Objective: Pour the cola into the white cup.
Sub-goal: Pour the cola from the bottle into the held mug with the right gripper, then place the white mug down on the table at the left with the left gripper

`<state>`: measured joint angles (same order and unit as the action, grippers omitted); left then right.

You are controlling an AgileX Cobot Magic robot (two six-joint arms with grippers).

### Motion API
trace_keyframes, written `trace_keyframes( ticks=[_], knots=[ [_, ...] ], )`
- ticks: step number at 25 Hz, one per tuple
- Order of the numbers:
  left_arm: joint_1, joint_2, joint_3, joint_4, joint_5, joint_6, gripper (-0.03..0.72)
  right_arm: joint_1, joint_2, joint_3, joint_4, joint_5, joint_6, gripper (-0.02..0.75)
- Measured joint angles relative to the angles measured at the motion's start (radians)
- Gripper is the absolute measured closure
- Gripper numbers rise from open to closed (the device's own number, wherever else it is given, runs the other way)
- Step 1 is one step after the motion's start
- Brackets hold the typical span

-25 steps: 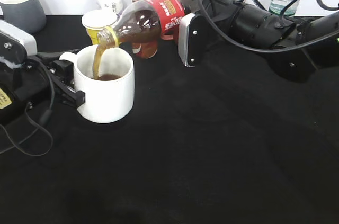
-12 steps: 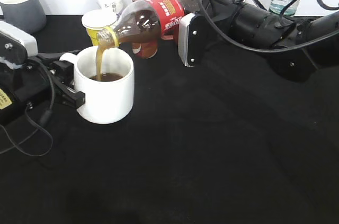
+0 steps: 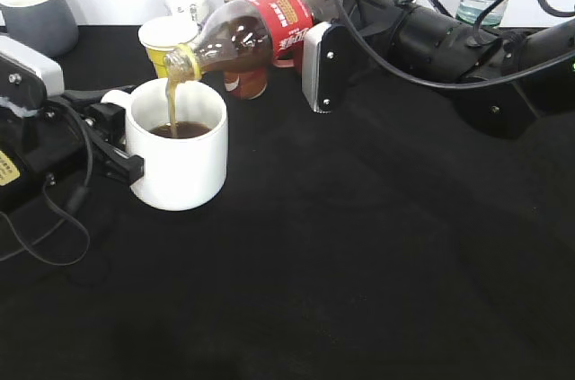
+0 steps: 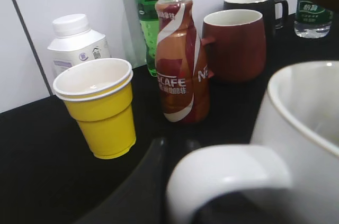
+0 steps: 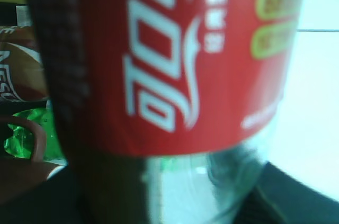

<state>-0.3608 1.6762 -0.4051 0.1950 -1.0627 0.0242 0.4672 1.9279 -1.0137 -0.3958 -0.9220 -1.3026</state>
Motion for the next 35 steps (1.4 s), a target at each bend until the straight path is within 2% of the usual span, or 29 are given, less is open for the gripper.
trace_keyframes(
  ticks=[10, 12, 18, 21, 24, 26, 28, 29, 31, 35],
  knots=[
    [0.0, 0.0, 0.001, 0.001, -0.03, 0.001, 0.626, 0.0, 0.0, 0.0, 0.003, 0.0, 0.283, 0.359],
    [0.0, 0.0, 0.002, 0.001, -0.03, 0.001, 0.626, 0.0, 0.0, 0.0, 0.003, 0.0, 0.44, 0.36],
    [0.0, 0.0, 0.002, 0.001, -0.03, 0.001, 0.626, 0.0, 0.0, 0.0, 0.004, 0.0, 1.345, 0.36],
    [0.0, 0.0, 0.002, -0.001, -0.031, 0.001, 0.626, 0.0, 0.0, 0.0, 0.004, 0.0, 1.51, 0.36],
    [0.004, 0.0, 0.003, -0.138, -0.031, 0.001, 0.626, 0.0, 0.0, 0.0, 0.004, 0.0, 1.525, 0.36],
    [0.059, 0.0, 0.003, -0.195, -0.031, 0.001, 0.626, 0.0, 0.0, 0.0, 0.004, -0.001, 1.526, 0.36],
    [0.152, 0.012, 0.003, -0.195, -0.059, 0.001, 0.626, 0.0, 0.0, 0.0, 0.004, -0.001, 1.526, 0.36],
    [0.233, 0.036, 0.003, -0.208, -0.079, 0.001, 0.626, 0.0, 0.0, 0.0, 0.004, -0.001, 1.526, 0.36],
    [0.309, 0.091, -0.005, -0.215, -0.079, 0.001, 0.626, 0.0, 0.0, 0.0, 0.009, -0.002, 1.526, 0.36],
    [0.329, 0.207, -0.113, -0.212, -0.075, 0.001, 0.626, 0.0, 0.0, 0.0, 0.016, -0.024, 1.526, 0.36]
  ],
)
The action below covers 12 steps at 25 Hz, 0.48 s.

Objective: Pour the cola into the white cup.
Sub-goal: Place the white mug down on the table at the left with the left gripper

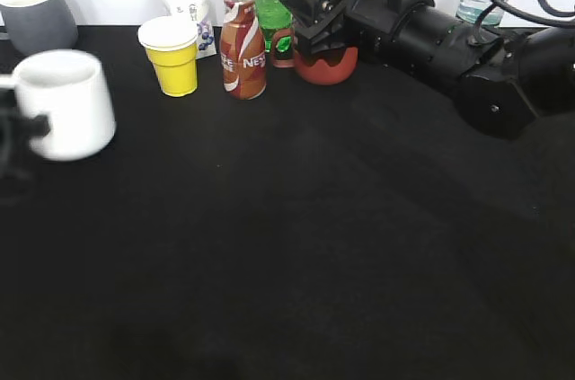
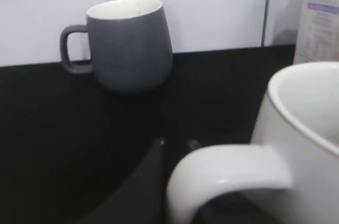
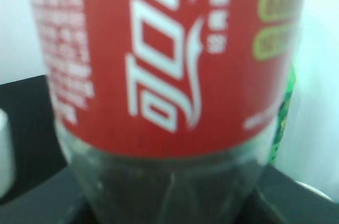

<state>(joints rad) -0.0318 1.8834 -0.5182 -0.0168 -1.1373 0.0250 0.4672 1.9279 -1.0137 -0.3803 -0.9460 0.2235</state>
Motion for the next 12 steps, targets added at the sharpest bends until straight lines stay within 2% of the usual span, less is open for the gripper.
trace_keyframes(
  ticks=[5, 11, 12],
  knots=[
    [0.0, 0.196, -0.311, -0.052, -0.002, 0.0, 0.626, 0.0, 0.0, 0.0, 0.0, -0.001, 0.0, 0.36],
    [0.0, 0.316, -0.405, -0.063, -0.05, -0.03, 0.625, 0.0, 0.0, 0.0, 0.002, -0.001, 0.0, 0.36],
    [0.0, 0.316, -0.406, -0.063, -0.05, -0.025, 0.604, 0.0, 0.0, 0.0, 0.004, -0.001, 0.0, 0.36]
  ],
)
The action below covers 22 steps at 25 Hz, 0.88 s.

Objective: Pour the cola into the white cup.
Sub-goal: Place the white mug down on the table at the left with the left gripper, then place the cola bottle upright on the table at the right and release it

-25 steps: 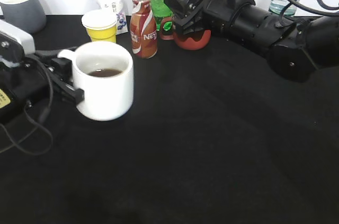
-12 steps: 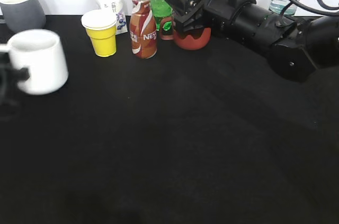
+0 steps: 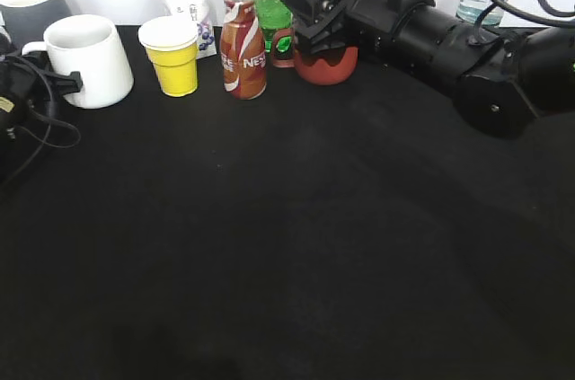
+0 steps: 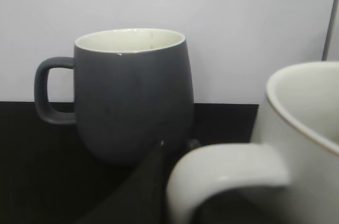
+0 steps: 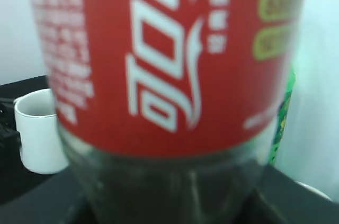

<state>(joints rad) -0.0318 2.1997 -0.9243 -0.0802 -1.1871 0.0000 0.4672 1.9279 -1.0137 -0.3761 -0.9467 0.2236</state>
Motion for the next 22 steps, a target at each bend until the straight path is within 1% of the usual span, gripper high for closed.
trace_keyframes(
  ticks=[1, 2, 3, 4, 5, 8, 11, 13, 15, 16, 18, 19, 20, 22],
  knots=[
    [0.0, 0.0, 0.0, 0.0, -0.003, 0.0, 0.551, 0.0, 0.0, 0.0, 0.0, 0.0, 0.0, 0.36],
    [0.0, 0.0, 0.0, -0.001, -0.005, 0.0, 0.477, 0.0, 0.0, 0.0, 0.002, 0.0, 0.0, 0.36],
    [0.0, 0.0, 0.0, -0.001, -0.007, 0.0, 0.449, 0.0, 0.0, 0.0, 0.003, 0.0, 0.0, 0.36],
    [0.0, 0.0, 0.0, -0.002, -0.009, 0.0, 0.391, 0.0, 0.0, 0.0, 0.003, 0.0, 0.0, 0.36],
    [0.0, 0.0, 0.002, -0.003, -0.012, 0.0, 0.377, 0.0, 0.0, 0.0, 0.003, 0.0, 0.0, 0.36],
    [0.0, -0.022, 0.058, -0.003, -0.021, 0.0, 0.37, 0.0, 0.0, 0.0, 0.004, 0.0, 0.0, 0.36],
    [0.0, -0.102, 0.198, -0.01, -0.021, 0.0, 0.37, 0.0, 0.0, 0.0, 0.006, 0.002, 0.0, 0.361],
    [0.0, -0.19, 0.334, -0.01, -0.021, 0.0, 0.37, 0.0, 0.0, 0.0, 0.009, 0.002, 0.0, 0.361],
    [0.0, -0.323, 0.485, 0.037, -0.02, 0.0, 0.37, 0.0, 0.0, 0.0, 0.01, 0.002, 0.0, 0.361],
    [-0.014, -0.414, 0.56, 0.074, -0.02, 0.0, 0.37, 0.0, 0.0, 0.0, 0.01, 0.002, 0.0, 0.361],
    [-0.074, -0.574, 0.673, 0.092, -0.023, 0.0, 0.37, 0.0, 0.0, 0.0, 0.024, 0.002, 0.0, 0.361],
    [-0.101, -0.628, 0.711, 0.093, -0.023, 0.0, 0.37, 0.0, 0.0, 0.0, 0.058, 0.002, 0.0, 0.361],
    [-0.128, -0.671, 0.733, 0.093, -0.024, 0.0, 0.37, 0.0, 0.0, 0.0, 0.117, 0.007, -0.022, 0.361],
    [-0.161, -0.7, 0.743, 0.094, -0.026, 0.0, 0.37, -0.018, 0.0, 0.0, 0.252, 0.042, -0.127, 0.361]
  ],
)
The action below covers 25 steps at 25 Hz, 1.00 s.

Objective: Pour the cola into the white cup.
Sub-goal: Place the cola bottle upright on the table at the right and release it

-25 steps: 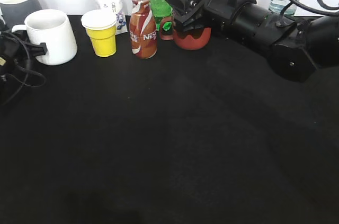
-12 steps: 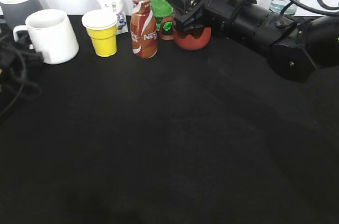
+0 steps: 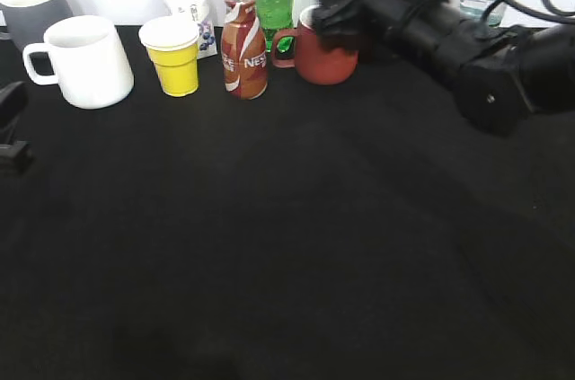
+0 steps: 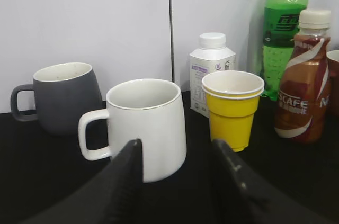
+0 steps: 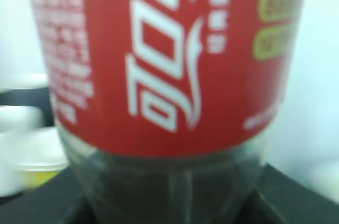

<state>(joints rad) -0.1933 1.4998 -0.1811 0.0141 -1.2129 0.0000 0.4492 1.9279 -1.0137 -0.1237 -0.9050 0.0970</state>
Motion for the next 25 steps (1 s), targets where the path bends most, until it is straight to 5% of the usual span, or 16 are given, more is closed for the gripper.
trace_keyframes(
  ticks=[6, 13, 18, 22, 25],
  knots=[
    [-0.007, -0.001, 0.002, 0.002, 0.0, 0.0, 0.37, -0.195, 0.0, 0.0, 0.124, 0.031, -0.06, 0.361],
    [-0.007, -0.001, 0.002, 0.022, 0.0, -0.022, 0.37, -0.207, 0.214, 0.0, 0.167, -0.234, -0.06, 0.361],
    [-0.007, -0.001, 0.002, 0.051, 0.0, -0.024, 0.37, -0.207, 0.322, -0.016, 0.173, -0.272, -0.075, 0.359],
    [-0.007, -0.001, 0.002, 0.051, 0.0, -0.025, 0.37, -0.207, 0.325, -0.017, 0.194, -0.291, -0.078, 0.157],
    [-0.007, -0.001, 0.002, 0.071, 0.0, -0.025, 0.37, -0.207, 0.278, 0.052, 0.202, -0.302, -0.078, 0.118]
  ],
)
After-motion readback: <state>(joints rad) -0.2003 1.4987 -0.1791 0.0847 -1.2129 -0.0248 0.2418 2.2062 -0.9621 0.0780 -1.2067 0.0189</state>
